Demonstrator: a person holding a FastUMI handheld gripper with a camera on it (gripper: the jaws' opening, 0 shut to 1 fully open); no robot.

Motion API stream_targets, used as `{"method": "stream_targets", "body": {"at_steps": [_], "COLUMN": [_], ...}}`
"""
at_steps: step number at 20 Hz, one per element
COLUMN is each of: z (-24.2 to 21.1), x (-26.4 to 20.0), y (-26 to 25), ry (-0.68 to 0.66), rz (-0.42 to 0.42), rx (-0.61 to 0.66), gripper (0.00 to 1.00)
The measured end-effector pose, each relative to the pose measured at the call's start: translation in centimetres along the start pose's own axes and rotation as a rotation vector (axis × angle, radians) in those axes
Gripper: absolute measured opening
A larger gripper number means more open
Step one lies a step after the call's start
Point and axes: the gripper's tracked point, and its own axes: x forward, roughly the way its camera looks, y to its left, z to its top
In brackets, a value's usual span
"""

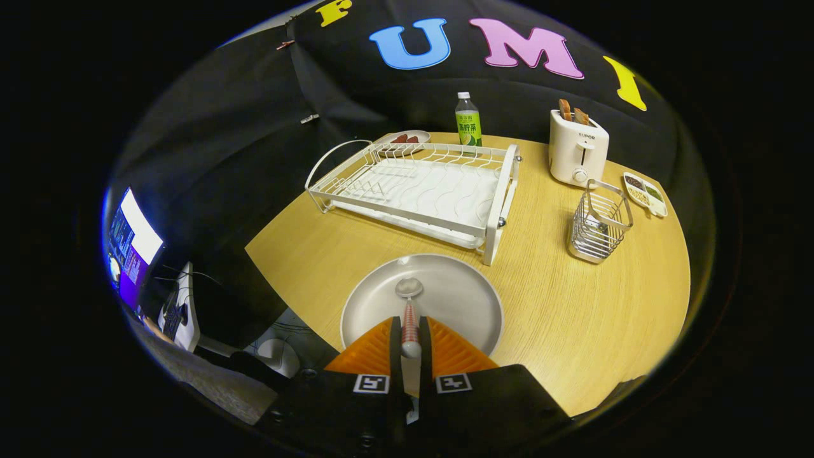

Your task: Take the plate from the dish rack, then take the spoon from the basket and place it into the plate.

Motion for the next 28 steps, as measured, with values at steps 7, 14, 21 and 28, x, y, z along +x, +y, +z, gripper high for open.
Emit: {"method": "stream_targets", "body": {"at_steps": [7,14,21,28], "z": [-3.0,-3.6,-2.0,7.2], "x": [0.8,0.5,-1.2,-6.3], "y": [-1.6,-2.2,-3.7,-6.5], "ry": [0.079,0.104,0.058,-0.12], "rz": [-0.041,-0.083,-0.171,-0.34], "rx": [0.009,0.015,0.009,-0.102], "gripper": [0.2,0.62,0.99,0.99]}}
